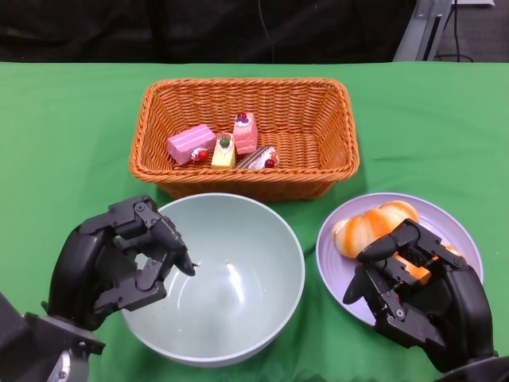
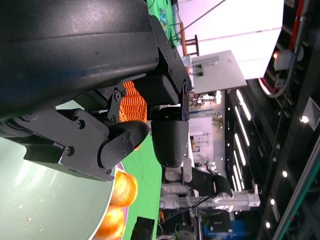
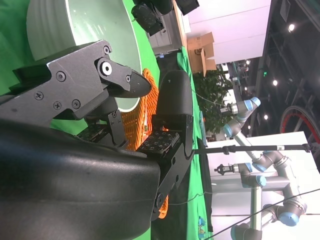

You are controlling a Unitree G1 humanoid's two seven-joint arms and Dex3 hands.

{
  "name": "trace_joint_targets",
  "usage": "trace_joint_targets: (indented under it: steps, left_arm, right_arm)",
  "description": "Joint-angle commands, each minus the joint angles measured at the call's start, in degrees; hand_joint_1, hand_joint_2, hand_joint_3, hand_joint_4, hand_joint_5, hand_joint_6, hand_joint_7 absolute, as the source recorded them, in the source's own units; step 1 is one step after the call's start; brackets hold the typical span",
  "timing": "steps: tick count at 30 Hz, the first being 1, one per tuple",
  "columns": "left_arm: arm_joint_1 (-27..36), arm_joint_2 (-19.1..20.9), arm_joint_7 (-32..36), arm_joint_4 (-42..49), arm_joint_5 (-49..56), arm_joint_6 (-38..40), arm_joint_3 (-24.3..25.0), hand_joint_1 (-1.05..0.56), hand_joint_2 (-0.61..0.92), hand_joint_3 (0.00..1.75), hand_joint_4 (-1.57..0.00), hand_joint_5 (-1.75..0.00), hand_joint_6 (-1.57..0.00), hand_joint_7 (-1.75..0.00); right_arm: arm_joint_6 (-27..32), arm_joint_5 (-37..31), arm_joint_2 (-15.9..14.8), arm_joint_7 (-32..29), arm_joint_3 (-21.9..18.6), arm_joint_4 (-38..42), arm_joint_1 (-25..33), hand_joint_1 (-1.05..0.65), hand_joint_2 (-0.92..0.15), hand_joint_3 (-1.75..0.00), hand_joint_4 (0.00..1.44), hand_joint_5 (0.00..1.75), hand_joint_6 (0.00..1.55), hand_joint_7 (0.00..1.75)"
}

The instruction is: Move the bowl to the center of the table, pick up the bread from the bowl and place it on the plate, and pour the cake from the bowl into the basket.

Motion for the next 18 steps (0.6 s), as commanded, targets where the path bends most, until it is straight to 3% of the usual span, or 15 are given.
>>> trace_joint_targets:
  steps: [1,3,6,9,13,18]
  left_arm:
    - [0.9,-1.3,-2.0,-1.0,1.7,1.6,3.2,0.00,0.66,1.02,-0.76,-1.57,-0.80,-1.33]
    - [2.4,-1.4,-4.7,-3.0,2.9,3.0,2.9,0.00,0.66,1.02,-0.76,-1.57,-0.80,-1.33]
    - [5.0,-1.0,-8.6,-7.1,4.2,6.3,2.0,-0.01,0.64,1.02,-0.81,-1.59,-0.82,-1.34]
    - [4.9,-1.7,-11.0,-7.3,4.7,6.5,3.5,0.00,0.64,1.03,-0.79,-1.62,-0.80,-1.36]
    - [5.1,-2.1,-11.1,-8.1,6.5,8.3,4.7,-0.02,0.56,1.13,-0.80,-1.61,-0.81,-1.36]
    - [4.9,-2.8,-11.9,-8.2,7.6,9.1,6.0,-0.02,0.58,1.11,-0.80,-1.61,-0.80,-1.37]
  right_arm:
    - [-0.8,0.5,-0.8,0.1,-0.4,-0.9,0.4,-0.09,-0.72,-0.74,0.75,1.56,0.74,1.13]
    - [-0.8,-1.1,-1.5,0.5,1.2,-3.9,1.7,-0.09,-0.72,-0.74,0.75,1.56,0.74,1.13]
    - [0.4,-3.9,-2.9,0.2,4.1,-9.8,3.8,-0.09,-0.60,-0.88,0.77,1.52,0.74,1.18]
    - [1.0,-5.0,-3.4,-1.2,4.5,-10.8,3.8,-0.10,-0.57,-0.91,0.77,1.51,0.74,1.18]
    - [2.1,-4.8,-3.6,-2.0,4.9,-11.2,3.3,-0.09,-0.57,-0.94,0.77,1.52,0.73,1.19]
    - [2.0,-3.7,-3.9,-1.4,5.1,-10.7,2.3,-0.10,-0.60,-0.91,0.77,1.52,0.70,1.22]
